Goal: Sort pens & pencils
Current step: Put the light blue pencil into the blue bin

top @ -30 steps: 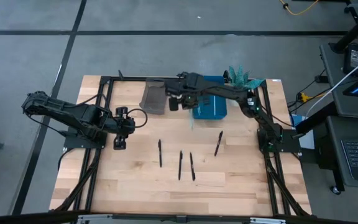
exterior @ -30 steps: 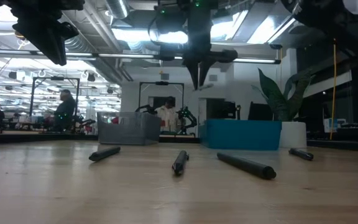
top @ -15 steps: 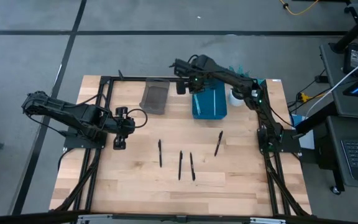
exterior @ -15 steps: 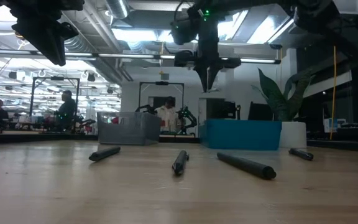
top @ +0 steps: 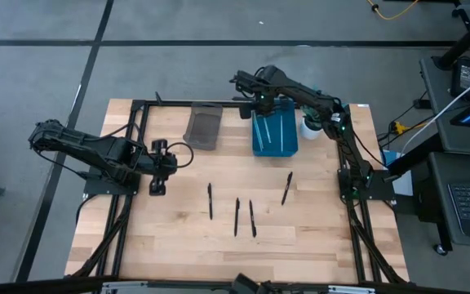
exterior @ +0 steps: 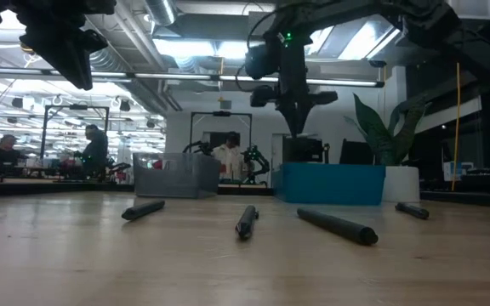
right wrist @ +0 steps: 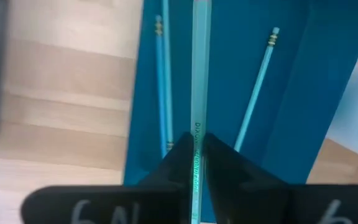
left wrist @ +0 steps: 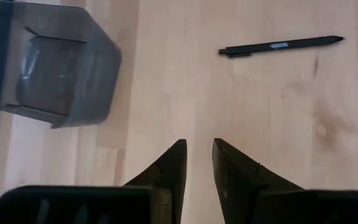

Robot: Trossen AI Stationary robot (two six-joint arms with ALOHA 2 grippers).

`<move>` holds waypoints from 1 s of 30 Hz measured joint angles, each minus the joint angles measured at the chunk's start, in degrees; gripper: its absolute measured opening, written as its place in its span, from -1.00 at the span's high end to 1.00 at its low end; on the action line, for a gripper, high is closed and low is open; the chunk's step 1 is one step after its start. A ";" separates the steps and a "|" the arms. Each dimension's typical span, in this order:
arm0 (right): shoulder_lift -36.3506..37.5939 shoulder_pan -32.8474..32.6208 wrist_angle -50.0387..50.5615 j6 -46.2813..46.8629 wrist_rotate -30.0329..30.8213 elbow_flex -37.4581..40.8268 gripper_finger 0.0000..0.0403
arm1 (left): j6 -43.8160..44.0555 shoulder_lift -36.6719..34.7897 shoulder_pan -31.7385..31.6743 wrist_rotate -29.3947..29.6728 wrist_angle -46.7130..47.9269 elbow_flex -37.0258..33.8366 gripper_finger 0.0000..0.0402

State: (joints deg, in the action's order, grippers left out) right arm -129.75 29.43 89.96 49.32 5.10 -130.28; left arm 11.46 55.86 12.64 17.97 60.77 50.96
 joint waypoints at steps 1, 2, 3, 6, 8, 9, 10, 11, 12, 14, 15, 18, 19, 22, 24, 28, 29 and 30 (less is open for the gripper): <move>0.00 0.02 0.06 -0.22 0.00 0.79 0.82 | -0.02 0.00 0.00 0.39 -0.02 0.00 0.64; 0.00 0.08 0.12 -0.29 0.00 1.55 0.82 | 0.00 0.02 0.00 0.74 0.00 0.02 0.64; 0.00 0.20 0.07 -0.33 -0.03 2.41 0.81 | -0.01 0.01 0.00 0.86 -0.02 0.01 0.64; -0.02 0.50 0.00 -0.45 -0.18 4.90 0.81 | 0.00 0.01 0.00 0.95 -0.31 0.00 0.64; -0.03 0.84 0.21 -1.44 0.58 6.11 0.81 | 0.00 0.00 -0.02 1.00 -0.82 0.00 0.64; -0.04 1.00 0.12 -1.81 0.92 6.51 0.81 | -0.01 0.01 -0.02 1.02 -1.09 0.01 0.64; -0.04 1.18 0.07 -1.90 1.18 6.85 0.81 | -0.02 0.02 -0.02 1.03 -1.38 0.00 0.64; -0.04 1.37 0.08 -1.90 1.44 7.06 0.81 | -0.02 0.02 -0.02 1.05 -1.74 0.01 0.64; -0.04 1.62 -0.01 -1.95 1.64 7.36 0.81 | -0.05 0.00 -0.01 1.05 -2.02 0.00 0.64; -0.04 2.01 -0.28 -2.06 1.83 8.05 0.81 | -0.07 0.00 -0.02 1.05 -2.18 0.02 0.64; -0.04 2.17 -0.47 -2.06 1.83 8.36 0.81 | -0.07 0.00 -0.02 1.05 -2.22 0.00 0.64; -0.04 2.48 -1.17 -2.95 1.71 9.65 0.81 | -0.06 0.00 -0.01 1.06 -2.25 0.00 0.64; -0.05 2.49 -1.66 -3.27 1.51 10.06 0.81 | -0.05 0.00 -0.02 1.05 -2.25 0.01 0.64; -0.07 2.45 -2.43 -3.40 1.42 10.66 0.80 | -0.07 0.00 -0.02 1.07 -2.32 0.02 0.64; -0.07 2.44 -2.48 -4.40 1.40 10.67 0.80 | -0.07 0.00 -0.04 1.05 -2.70 0.00 0.64; -0.07 2.43 -2.46 -4.83 1.38 10.67 0.80 | -0.07 0.01 -0.71 1.08 -3.37 0.01 0.64; -0.07 2.43 -2.46 -4.83 1.36 10.69 0.80 | -0.07 0.02 -0.96 1.08 -3.46 0.00 0.64; -0.07 2.43 -2.45 -4.83 1.36 10.67 0.80 | -0.07 0.00 -1.18 1.08 -3.50 0.02 0.64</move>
State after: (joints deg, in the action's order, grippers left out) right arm -129.82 31.86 87.50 44.49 6.46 -119.61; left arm 11.40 55.86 11.47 19.05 57.28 50.98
